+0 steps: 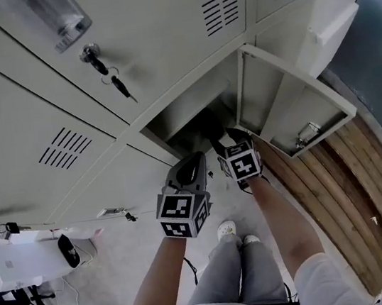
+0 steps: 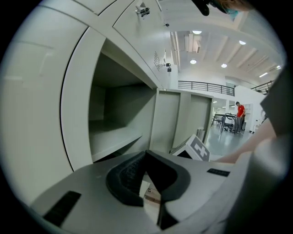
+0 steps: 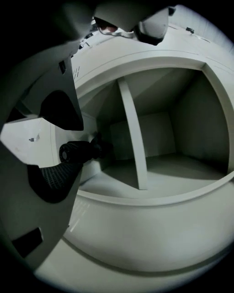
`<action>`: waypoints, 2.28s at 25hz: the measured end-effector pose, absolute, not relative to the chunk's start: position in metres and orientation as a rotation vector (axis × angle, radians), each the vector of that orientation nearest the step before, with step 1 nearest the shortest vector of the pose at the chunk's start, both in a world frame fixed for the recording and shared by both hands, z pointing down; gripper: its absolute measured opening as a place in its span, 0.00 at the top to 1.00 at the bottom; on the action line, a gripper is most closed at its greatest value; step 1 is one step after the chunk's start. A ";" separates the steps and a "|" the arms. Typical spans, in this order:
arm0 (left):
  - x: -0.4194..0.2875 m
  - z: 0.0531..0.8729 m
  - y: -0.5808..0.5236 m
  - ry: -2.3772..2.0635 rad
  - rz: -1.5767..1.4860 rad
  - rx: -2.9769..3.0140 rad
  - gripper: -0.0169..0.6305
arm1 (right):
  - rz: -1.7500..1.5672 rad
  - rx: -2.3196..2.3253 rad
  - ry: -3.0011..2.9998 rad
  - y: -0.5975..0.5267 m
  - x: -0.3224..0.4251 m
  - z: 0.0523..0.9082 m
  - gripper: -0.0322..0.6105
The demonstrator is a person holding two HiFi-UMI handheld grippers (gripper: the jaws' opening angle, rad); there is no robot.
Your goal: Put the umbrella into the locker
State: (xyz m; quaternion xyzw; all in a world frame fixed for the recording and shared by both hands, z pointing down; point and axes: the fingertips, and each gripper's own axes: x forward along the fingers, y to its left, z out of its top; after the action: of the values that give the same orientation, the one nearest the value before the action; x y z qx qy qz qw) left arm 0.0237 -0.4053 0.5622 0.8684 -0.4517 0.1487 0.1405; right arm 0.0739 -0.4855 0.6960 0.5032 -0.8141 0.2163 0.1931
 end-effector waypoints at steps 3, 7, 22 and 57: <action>0.027 0.539 -0.393 -1.292 0.431 2.493 0.97 | 0.619 1.371 -2.312 -0.464 0.076 0.655 0.61; 0.031 0.507 -0.382 -1.291 0.415 2.486 0.97 | 0.630 1.311 -2.342 -0.433 0.077 0.601 0.64; 0.026 0.431 -0.346 -1.298 0.284 2.464 0.97 | 0.546 1.124 -2.552 -0.333 0.045 0.451 0.95; 0.032 0.294 -0.340 -1.410 0.004 2.720 0.97 | 0.328 1.417 -2.783 -0.333 0.079 0.290 0.95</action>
State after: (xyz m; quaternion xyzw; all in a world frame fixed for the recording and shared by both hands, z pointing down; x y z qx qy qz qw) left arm 0.0324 -0.3398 0.2938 0.8871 -0.4599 0.0012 0.0389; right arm 0.0785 -0.3327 0.2895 0.4513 -0.8862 0.1044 0.0007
